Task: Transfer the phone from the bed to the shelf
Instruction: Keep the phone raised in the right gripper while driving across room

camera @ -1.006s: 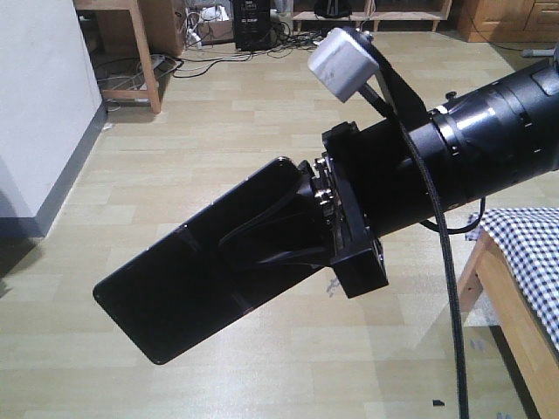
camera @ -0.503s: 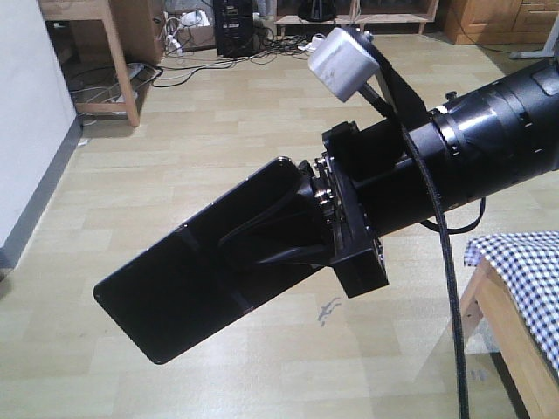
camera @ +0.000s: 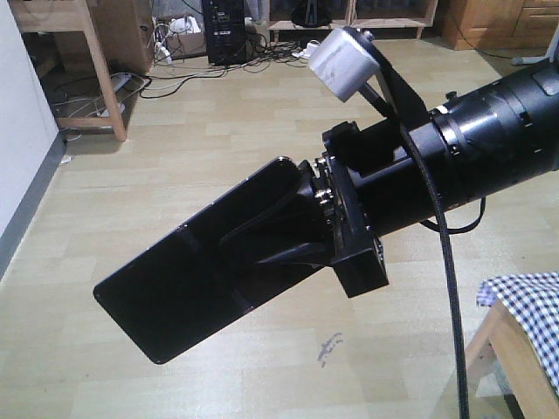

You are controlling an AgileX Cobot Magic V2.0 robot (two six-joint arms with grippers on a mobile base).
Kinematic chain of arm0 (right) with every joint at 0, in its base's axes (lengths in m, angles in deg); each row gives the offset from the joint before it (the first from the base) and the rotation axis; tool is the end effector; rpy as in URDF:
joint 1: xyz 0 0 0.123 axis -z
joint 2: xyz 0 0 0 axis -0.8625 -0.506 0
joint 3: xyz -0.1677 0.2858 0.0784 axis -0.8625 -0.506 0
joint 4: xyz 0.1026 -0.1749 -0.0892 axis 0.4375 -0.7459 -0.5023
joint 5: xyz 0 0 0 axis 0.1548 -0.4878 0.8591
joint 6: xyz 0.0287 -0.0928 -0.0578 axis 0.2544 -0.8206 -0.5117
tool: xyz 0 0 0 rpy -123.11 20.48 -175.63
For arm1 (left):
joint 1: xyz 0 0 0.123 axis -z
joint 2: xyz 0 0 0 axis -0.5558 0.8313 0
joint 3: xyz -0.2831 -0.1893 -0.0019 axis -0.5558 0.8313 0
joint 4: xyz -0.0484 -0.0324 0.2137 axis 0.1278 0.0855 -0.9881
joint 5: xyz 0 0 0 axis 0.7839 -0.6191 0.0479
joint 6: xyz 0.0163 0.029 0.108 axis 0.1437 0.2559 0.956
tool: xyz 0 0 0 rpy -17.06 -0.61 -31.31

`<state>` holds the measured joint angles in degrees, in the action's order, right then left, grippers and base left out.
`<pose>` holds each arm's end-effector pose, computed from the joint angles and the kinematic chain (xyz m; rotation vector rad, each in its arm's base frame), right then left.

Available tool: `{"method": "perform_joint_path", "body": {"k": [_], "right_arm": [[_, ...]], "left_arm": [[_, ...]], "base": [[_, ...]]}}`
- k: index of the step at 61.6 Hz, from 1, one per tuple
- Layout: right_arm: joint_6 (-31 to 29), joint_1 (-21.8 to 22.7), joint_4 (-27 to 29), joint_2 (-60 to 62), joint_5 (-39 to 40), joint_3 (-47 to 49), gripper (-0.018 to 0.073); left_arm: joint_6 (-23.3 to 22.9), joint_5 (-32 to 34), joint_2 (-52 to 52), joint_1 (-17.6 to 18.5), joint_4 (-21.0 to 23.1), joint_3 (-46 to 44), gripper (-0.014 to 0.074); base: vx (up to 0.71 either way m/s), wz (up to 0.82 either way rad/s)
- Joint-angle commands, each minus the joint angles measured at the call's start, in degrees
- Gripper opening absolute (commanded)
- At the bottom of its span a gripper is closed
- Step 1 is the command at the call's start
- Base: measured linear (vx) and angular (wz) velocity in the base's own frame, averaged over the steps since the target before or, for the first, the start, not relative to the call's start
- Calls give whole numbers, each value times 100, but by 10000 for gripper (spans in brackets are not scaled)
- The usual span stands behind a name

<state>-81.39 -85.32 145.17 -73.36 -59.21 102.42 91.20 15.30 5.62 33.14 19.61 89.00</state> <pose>0.1732 0.1875 0.4321 -1.3285 1.8769 1.2095 -0.0090 -0.0006 0.1839 0.0970 1.6690 0.0976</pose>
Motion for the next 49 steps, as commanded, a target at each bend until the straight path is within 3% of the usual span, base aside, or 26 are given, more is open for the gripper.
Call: {"method": "perform_joint_path", "body": {"k": [1, 49], "right_arm": [[-5, 6, 493, 198, -307, 154, -2], [-6, 6, 498, 198, -301, 154, -2]], "left_arm": [[-33, 435, -25, -4, 52, -132, 1], [-33, 435, -25, -4, 52, -132, 1]], "base": [[30, 2], [34, 3]]}}
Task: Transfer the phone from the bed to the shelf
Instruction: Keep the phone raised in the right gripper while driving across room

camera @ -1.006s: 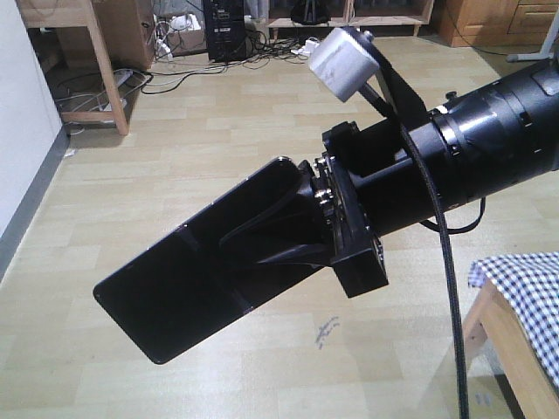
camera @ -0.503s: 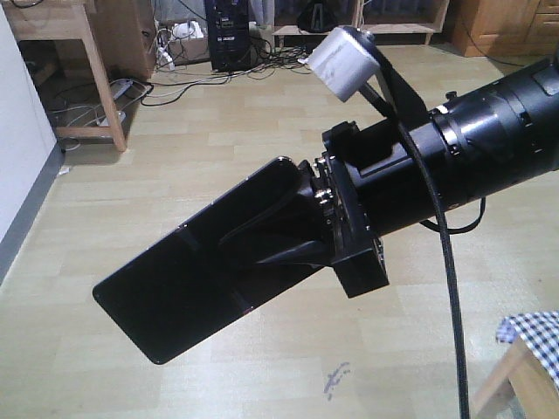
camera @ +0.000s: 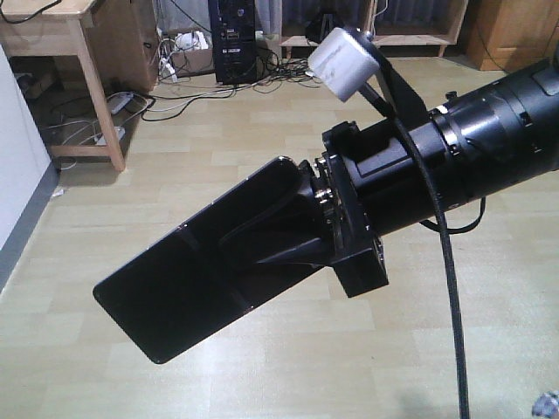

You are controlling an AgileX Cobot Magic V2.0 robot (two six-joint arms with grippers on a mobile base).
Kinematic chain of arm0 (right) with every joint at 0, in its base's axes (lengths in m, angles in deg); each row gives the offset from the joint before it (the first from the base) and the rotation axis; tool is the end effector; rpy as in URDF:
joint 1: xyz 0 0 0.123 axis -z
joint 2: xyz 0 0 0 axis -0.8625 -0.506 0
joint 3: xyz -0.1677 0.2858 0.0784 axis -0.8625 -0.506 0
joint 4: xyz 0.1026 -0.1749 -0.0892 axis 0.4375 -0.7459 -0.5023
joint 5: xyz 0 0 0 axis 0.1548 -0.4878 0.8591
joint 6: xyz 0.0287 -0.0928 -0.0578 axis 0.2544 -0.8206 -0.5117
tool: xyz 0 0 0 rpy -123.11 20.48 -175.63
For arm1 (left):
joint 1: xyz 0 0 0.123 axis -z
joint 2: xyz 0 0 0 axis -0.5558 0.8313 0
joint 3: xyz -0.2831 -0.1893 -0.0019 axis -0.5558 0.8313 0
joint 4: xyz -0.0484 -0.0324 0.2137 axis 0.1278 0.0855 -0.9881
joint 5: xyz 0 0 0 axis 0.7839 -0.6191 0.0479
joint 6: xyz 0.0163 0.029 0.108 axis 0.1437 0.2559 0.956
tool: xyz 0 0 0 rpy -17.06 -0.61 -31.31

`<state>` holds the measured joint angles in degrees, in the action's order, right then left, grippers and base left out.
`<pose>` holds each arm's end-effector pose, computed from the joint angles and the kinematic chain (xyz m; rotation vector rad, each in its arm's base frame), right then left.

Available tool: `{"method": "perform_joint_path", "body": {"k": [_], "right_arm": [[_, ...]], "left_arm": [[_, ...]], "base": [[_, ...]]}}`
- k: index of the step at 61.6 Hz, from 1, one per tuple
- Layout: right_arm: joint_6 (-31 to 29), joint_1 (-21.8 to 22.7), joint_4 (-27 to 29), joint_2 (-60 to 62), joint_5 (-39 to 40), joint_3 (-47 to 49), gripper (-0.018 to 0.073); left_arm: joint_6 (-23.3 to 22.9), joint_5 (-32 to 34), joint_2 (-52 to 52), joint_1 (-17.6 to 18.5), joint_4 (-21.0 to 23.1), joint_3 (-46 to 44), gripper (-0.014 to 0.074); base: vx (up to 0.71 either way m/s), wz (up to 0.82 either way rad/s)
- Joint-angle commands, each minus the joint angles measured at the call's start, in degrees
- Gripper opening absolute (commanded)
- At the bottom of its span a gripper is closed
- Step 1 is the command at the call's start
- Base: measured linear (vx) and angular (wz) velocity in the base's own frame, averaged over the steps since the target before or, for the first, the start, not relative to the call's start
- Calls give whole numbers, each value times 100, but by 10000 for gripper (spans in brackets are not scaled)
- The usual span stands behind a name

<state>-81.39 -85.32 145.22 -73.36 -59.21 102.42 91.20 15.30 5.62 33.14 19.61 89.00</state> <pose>0.1731 0.1876 0.4322 -1.3279 1.8765 1.2104 -0.0090 -0.0006 0.1839 0.0970 1.6690 0.0976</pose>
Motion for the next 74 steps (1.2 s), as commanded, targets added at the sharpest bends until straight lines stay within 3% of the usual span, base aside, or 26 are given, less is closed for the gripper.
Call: {"method": "perform_joint_path", "body": {"k": [1, 74], "right_arm": [[-6, 6, 492, 198, -301, 154, -2], [-8, 6, 510, 198, -302, 154, -2]], "left_arm": [[-33, 435, -25, -4, 52, -132, 1], [-33, 435, -25, -4, 52, -132, 1]], "base": [[36, 2], [34, -2]]}}
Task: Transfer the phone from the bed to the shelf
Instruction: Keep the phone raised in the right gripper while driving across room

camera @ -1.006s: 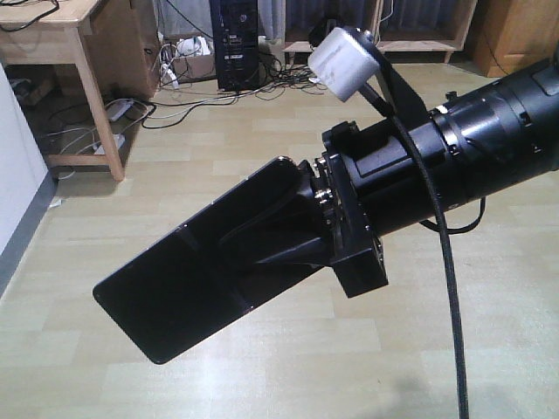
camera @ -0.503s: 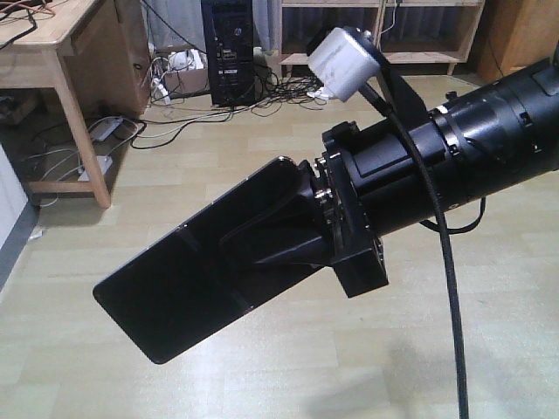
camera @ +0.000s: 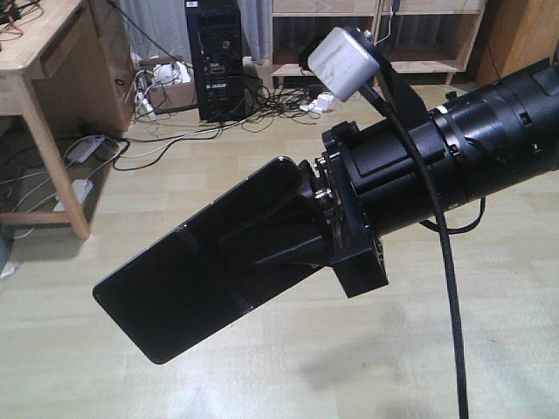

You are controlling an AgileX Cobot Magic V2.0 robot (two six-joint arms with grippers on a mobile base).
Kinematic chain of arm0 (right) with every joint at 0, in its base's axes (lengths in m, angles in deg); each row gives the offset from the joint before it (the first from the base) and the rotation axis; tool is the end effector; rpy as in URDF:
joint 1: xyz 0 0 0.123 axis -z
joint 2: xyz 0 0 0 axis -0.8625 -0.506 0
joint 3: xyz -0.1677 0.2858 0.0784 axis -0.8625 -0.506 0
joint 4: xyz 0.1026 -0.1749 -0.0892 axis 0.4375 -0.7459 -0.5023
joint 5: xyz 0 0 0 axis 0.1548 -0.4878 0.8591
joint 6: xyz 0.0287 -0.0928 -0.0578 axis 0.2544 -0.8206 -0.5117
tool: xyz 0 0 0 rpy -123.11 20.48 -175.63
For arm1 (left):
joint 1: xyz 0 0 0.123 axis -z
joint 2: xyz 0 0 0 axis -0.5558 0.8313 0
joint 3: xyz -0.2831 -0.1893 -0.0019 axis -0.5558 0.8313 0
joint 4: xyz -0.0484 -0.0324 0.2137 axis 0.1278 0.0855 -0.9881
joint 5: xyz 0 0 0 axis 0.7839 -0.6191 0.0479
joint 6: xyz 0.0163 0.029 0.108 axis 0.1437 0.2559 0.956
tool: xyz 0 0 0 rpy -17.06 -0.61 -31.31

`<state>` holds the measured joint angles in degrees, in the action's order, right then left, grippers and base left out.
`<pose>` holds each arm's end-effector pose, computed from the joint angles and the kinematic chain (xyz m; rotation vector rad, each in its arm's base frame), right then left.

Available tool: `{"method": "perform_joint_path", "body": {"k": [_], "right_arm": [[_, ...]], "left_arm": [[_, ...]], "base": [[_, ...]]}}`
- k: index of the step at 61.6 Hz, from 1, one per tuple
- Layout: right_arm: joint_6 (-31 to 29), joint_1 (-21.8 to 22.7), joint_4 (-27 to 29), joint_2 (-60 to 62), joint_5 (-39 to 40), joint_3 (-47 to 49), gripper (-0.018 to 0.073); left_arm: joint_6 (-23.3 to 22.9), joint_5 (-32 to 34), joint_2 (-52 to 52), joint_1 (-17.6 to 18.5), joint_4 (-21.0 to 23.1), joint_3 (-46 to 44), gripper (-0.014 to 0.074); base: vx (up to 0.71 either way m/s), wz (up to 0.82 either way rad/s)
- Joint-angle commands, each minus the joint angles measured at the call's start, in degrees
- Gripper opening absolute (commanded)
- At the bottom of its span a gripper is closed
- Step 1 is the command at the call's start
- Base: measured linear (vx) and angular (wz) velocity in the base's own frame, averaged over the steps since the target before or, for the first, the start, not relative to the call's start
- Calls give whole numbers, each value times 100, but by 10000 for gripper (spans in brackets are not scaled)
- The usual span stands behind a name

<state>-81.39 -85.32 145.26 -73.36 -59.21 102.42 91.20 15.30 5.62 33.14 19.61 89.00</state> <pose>0.1731 0.1876 0.4323 -1.3275 1.8762 1.2112 -0.0090 -0.0006 0.1839 0.0970 1.6690 0.0976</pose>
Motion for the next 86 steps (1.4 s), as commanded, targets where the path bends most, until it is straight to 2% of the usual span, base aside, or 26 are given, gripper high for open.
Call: {"method": "perform_joint_path", "body": {"k": [1, 41, 86], "right_arm": [[-8, 6, 506, 198, -302, 154, -2], [-11, 6, 505, 198, -302, 154, -2], [-6, 6, 505, 198, -302, 154, -2]], "left_arm": [[-33, 435, -25, -4, 52, -132, 1], [-33, 435, -25, -4, 52, -132, 1], [-33, 435, -25, -4, 52, -132, 1]], "base": [[33, -6], [28, -21], [24, -52]]}}
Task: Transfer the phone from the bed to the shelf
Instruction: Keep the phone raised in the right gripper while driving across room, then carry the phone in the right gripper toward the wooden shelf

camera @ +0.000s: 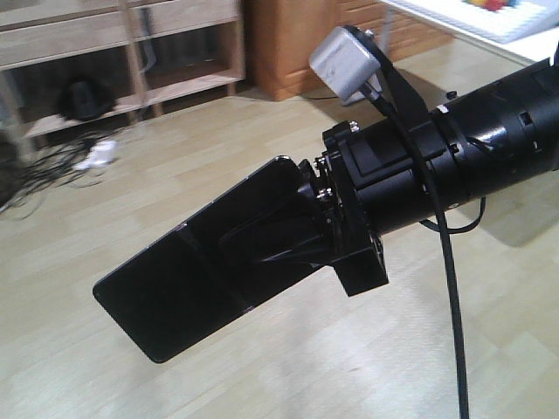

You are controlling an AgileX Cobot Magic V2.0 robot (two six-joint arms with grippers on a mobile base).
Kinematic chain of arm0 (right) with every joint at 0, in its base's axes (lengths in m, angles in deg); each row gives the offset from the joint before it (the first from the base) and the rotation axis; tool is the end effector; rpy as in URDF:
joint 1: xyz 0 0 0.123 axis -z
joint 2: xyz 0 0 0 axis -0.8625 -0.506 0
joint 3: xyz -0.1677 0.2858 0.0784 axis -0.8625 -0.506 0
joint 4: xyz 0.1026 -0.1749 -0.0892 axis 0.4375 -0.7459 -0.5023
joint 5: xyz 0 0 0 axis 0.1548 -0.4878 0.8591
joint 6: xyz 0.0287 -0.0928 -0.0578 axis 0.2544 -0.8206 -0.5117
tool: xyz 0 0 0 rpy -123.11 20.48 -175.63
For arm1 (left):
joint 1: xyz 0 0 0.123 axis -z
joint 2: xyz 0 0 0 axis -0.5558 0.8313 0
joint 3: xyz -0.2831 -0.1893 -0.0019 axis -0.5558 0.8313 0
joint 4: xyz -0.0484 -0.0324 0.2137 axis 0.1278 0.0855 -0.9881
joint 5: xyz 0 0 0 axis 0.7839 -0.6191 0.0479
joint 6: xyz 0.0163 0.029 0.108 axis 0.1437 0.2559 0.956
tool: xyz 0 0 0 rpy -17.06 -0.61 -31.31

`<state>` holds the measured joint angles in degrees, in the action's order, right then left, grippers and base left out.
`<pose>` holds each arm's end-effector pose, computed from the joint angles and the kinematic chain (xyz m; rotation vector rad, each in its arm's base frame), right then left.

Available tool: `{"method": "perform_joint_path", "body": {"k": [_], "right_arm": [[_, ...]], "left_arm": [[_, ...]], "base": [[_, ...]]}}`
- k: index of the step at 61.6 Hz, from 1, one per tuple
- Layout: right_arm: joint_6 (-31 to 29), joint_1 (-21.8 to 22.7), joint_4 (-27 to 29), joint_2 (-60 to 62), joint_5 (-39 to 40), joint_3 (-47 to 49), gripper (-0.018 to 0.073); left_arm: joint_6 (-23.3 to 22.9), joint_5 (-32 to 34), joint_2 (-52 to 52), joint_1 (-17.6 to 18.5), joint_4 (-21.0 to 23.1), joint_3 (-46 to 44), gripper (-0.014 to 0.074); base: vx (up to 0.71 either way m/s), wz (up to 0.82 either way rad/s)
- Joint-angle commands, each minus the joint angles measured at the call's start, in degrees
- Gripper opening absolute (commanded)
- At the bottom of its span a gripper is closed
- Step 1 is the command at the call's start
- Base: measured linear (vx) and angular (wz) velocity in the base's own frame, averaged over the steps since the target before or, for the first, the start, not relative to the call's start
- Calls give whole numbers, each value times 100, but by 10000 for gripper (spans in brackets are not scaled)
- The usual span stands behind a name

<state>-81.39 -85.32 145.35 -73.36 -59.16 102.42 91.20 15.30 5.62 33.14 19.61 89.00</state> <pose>0.1732 0.1877 0.4324 -1.3256 1.8754 1.2123 -0.0090 -0.0006 0.1839 0.0970 1.6690 0.0976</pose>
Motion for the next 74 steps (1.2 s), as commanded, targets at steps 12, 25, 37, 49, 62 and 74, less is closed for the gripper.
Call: {"method": "perform_joint_path", "body": {"k": [12, 25, 37, 49, 62, 74], "right_arm": [[-6, 6, 497, 198, -307, 154, -2], [-6, 6, 497, 198, -307, 154, -2], [-6, 6, 497, 198, -307, 154, -2], [-6, 6, 497, 198, -307, 154, -2], [-6, 6, 497, 198, -307, 154, -2], [-6, 6, 497, 198, -307, 154, -2]], "left_arm": [[-33, 435, -25, -4, 52, -132, 1], [-33, 435, -25, -4, 52, -132, 1], [-33, 435, -25, -4, 52, -132, 1], [-33, 435, -25, -4, 52, -132, 1], [-33, 435, -25, -4, 52, -132, 1], [-33, 435, -25, -4, 52, -132, 1]], "base": [[24, -46], [26, -32], [29, -14], [33, 3], [35, 13], [36, 11]]}}
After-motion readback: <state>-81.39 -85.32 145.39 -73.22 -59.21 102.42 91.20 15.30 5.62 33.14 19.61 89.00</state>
